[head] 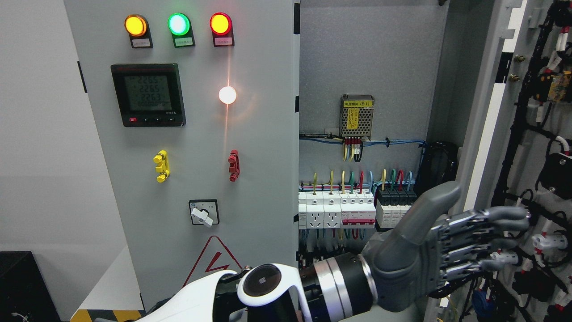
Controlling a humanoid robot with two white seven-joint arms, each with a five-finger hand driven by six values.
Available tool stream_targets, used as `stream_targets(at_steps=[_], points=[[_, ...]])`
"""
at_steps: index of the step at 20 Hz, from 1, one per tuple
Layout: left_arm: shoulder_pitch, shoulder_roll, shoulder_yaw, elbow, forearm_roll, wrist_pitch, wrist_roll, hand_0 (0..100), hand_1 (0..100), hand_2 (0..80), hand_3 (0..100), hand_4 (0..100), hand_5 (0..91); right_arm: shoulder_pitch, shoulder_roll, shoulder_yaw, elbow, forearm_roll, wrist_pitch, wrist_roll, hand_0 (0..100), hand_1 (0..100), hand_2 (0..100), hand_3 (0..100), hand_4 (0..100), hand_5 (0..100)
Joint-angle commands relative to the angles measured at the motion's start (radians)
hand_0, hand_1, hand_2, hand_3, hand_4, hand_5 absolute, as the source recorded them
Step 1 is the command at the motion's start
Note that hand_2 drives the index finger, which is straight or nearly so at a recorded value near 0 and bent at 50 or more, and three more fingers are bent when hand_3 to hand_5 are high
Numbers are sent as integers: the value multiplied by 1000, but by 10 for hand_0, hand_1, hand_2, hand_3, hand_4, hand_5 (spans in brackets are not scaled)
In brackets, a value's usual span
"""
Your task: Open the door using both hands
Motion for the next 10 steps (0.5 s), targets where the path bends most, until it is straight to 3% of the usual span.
stream_targets(at_steps=[1,6,10], points=[[204,237,31,-101,-7,-1,0,0,0,0,0,0,0,0,0,0,0,0,1,0,191,0,0,0,0,0],[459,303,87,-83,-11,-3,-1,0,0,0,0,0,0,0,0,0,0,0,-1,0,191,0,0,0,0,0],[647,303,152,-51,-89,-3,-1,0,0,0,0,0,0,0,0,0,0,0,-1,0,191,0,0,0,0,0]])
